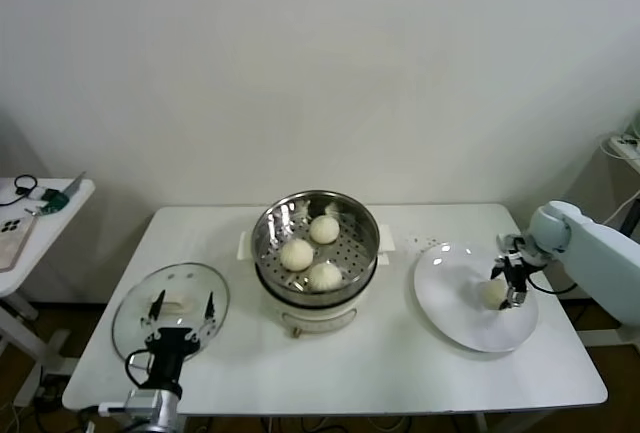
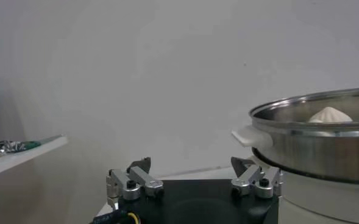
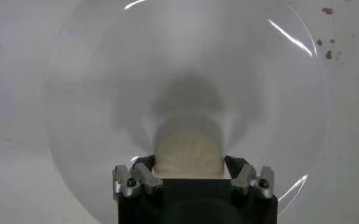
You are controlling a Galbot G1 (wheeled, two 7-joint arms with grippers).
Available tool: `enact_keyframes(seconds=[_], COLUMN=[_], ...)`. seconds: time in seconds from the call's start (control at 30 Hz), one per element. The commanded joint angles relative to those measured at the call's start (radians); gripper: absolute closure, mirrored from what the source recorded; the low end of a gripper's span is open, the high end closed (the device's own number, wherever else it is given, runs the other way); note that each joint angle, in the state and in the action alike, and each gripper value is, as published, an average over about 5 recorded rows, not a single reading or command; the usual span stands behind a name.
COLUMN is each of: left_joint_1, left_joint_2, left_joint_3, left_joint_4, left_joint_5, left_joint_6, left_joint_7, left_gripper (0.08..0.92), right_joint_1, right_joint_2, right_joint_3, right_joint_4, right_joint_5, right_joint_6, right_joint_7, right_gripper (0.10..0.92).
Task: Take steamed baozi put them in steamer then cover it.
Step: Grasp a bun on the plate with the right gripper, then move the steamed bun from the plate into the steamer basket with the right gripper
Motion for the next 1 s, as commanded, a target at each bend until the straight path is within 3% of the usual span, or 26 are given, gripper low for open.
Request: enact_keyframes(seconds=[0.03,0.27,0.53,1.0], left_joint_1=[-0.001,0.001,-0.003,-0.023], left_joint_2=[0.001,0.002,0.002,0.021], left_joint_3=[0.001,0.001,0.016,0.047], left_joint_4=[0.000,-0.003,0.005,0.005], left_joint_5=[0.000,0.000,0.002,-0.002], left_joint_6=[0.000,0.000,-0.004,-0.004], left_joint_7=[-0.001,0.000,0.002,0.006], left_gripper=[0.177,0.177,0.177,0.177], right_joint_1=[-0.005,0.043,0.357,0.815], right_joint_2=[0.013,0.007,0.020,0.239], right_joint_3=[0.008,-0.028,-0.280,-0.655], right_joint_4=[-0.019,-0.004,0.059,0.123], right_joint_5=[-0.014,0.055,0.316,0.746], right_joint_6=[0.004,-0.014,-0.087,-0.187], right_joint_7=[-0.006,0.000,0.019,0.049], right_gripper=[0.276,0.319,0.321,0.321])
